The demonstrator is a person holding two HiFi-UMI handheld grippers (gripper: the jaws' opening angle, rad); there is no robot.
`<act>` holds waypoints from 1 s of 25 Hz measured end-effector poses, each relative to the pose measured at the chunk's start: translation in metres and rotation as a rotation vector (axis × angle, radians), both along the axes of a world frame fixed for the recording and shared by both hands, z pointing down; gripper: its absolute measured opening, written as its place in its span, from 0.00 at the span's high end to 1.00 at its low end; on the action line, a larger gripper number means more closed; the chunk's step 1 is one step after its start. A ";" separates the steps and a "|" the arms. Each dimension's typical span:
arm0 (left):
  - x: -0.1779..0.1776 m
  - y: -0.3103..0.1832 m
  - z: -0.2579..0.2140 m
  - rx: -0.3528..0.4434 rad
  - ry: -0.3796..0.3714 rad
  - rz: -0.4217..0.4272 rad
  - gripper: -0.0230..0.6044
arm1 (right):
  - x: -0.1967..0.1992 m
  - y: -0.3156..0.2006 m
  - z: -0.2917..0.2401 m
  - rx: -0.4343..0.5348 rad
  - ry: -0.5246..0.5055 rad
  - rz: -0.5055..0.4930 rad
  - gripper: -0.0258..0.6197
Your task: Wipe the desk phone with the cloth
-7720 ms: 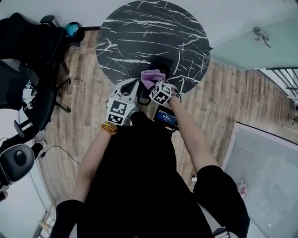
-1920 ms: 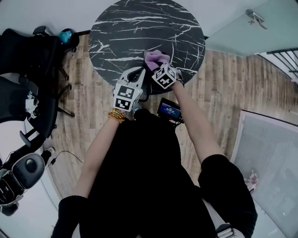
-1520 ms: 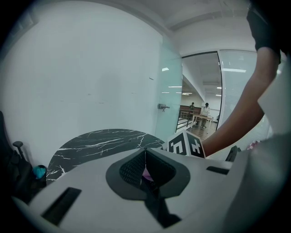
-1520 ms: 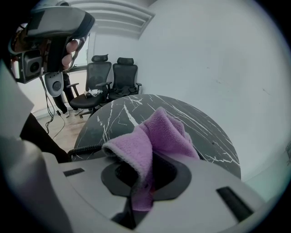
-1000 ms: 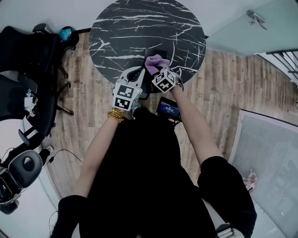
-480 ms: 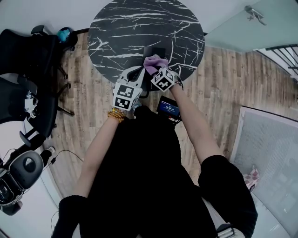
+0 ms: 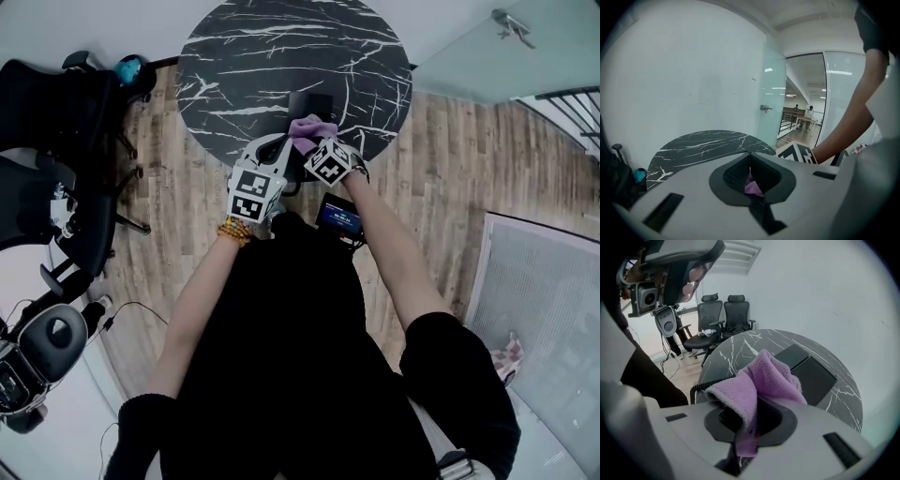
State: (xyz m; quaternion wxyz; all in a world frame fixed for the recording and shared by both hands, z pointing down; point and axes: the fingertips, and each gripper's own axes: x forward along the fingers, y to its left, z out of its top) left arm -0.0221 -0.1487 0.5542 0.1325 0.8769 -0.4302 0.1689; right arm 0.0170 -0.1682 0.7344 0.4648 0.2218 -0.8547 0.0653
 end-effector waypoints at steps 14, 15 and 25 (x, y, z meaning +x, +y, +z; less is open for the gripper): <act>0.003 0.003 0.004 -0.012 0.002 0.001 0.94 | -0.001 0.018 0.008 -0.058 0.001 -0.049 0.87; 0.004 0.004 0.004 -0.012 0.003 0.002 0.94 | -0.001 0.020 0.009 -0.066 0.002 -0.051 0.87; 0.005 0.007 0.006 -0.017 0.003 0.001 0.94 | -0.001 0.035 0.016 -0.096 0.014 -0.110 0.87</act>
